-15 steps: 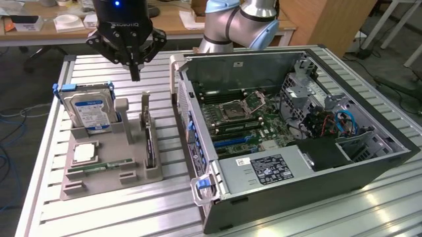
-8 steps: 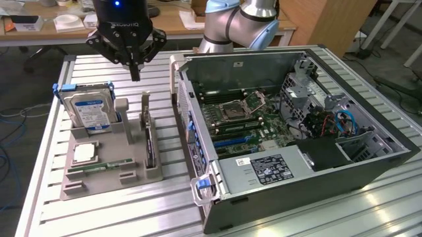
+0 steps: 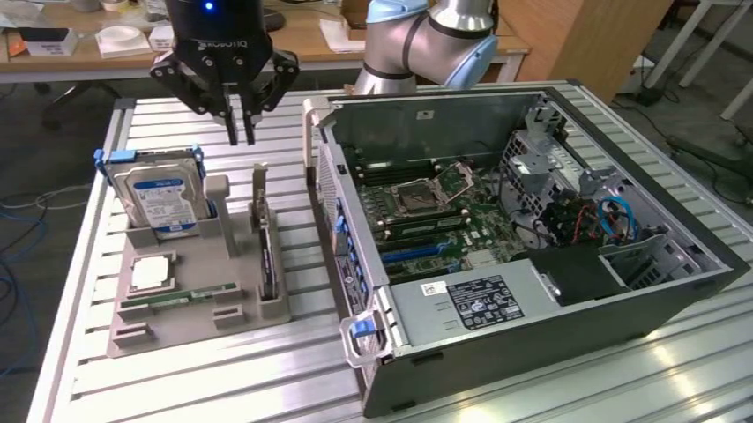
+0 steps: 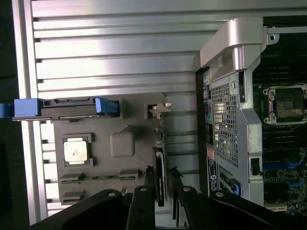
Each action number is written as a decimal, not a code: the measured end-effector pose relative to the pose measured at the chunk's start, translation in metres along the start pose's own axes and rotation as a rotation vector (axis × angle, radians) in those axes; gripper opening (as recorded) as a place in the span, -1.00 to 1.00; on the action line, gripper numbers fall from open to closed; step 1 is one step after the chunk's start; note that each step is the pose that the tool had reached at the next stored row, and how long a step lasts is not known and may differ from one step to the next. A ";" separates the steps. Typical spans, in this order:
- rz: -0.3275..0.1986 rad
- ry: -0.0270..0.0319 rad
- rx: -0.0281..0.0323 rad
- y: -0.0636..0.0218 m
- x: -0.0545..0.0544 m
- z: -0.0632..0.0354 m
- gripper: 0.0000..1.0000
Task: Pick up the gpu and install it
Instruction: 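Pick up the gpu and move the gpu toward the slot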
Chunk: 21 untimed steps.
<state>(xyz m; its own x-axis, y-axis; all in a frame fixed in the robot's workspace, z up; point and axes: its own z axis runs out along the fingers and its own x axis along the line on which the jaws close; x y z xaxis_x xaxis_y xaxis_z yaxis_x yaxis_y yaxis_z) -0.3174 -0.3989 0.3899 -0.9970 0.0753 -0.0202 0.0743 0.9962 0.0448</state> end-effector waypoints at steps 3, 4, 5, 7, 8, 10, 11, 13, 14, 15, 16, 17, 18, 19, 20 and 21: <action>0.000 0.0000 0.0000 0.0000 0.000 0.0000 -0.30; 0.000 0.0000 0.0000 0.0000 0.000 0.0000 -0.18; 0.000 0.0000 0.0000 0.0000 0.000 0.0000 -0.18; -0.002 0.0000 0.0000 -0.0001 0.000 0.0001 -0.06; -0.012 0.0006 -0.0002 -0.0001 0.000 0.0002 -0.06; -0.047 0.0026 -0.0008 -0.0002 0.000 0.0007 -0.06; -0.066 0.0034 -0.0013 -0.0002 0.000 0.0010 -0.06; -0.103 0.0050 -0.0021 -0.0002 0.000 0.0016 -0.06; -0.118 0.0063 -0.0025 -0.0003 0.000 0.0021 -0.06; -0.123 0.0088 -0.0025 -0.0005 0.000 0.0028 -0.06; -0.123 0.0111 -0.0026 -0.0016 0.000 0.0039 -0.06; -0.123 0.0125 -0.0024 -0.0033 0.000 0.0053 -0.06; -0.123 0.0136 -0.0022 -0.0055 0.000 0.0069 -0.06; -0.123 0.0141 -0.0023 -0.0082 0.000 0.0086 -0.06; -0.123 0.0147 -0.0024 -0.0116 -0.001 0.0102 -0.06; -0.123 0.0152 -0.0024 -0.0159 -0.001 0.0115 -0.06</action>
<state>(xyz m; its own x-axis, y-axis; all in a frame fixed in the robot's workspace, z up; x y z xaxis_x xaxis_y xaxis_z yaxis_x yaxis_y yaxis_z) -0.3175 -0.4143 0.3778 -0.9988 -0.0481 -0.0105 -0.0485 0.9978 0.0453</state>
